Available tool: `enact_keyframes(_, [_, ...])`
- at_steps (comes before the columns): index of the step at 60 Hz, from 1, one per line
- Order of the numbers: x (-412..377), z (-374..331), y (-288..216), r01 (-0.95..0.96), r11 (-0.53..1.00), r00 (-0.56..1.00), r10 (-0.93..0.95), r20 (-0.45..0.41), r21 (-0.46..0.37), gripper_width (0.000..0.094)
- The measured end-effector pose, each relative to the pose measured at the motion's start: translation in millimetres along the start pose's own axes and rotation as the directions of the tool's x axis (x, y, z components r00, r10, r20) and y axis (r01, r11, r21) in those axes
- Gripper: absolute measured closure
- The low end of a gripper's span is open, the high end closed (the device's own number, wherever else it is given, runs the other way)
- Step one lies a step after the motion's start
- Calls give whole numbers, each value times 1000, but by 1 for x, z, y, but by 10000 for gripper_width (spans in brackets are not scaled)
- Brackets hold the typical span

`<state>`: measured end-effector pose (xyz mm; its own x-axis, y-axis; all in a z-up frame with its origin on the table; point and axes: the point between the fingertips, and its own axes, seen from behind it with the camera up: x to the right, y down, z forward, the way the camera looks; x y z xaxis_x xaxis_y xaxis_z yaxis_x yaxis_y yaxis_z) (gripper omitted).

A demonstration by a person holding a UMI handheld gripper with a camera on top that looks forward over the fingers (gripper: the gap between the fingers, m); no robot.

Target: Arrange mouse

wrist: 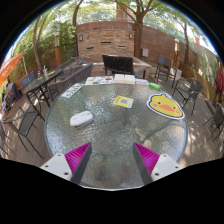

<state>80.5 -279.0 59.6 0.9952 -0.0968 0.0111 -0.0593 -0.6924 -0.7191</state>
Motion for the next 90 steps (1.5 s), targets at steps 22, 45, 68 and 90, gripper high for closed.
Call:
enact_keyframes(22, [-140,116,-46,30,991,994,-43,99,131,79])
enact_keyframes(45, [-157,177,-76,50,994,995,-58,76,93,130])
enact_keyframes(68, [-157,185,-77,196,975,969,-209,134,102,540])
enact_keyframes(90, [-107,86,-243,53,927,960,-150,238,371,591])
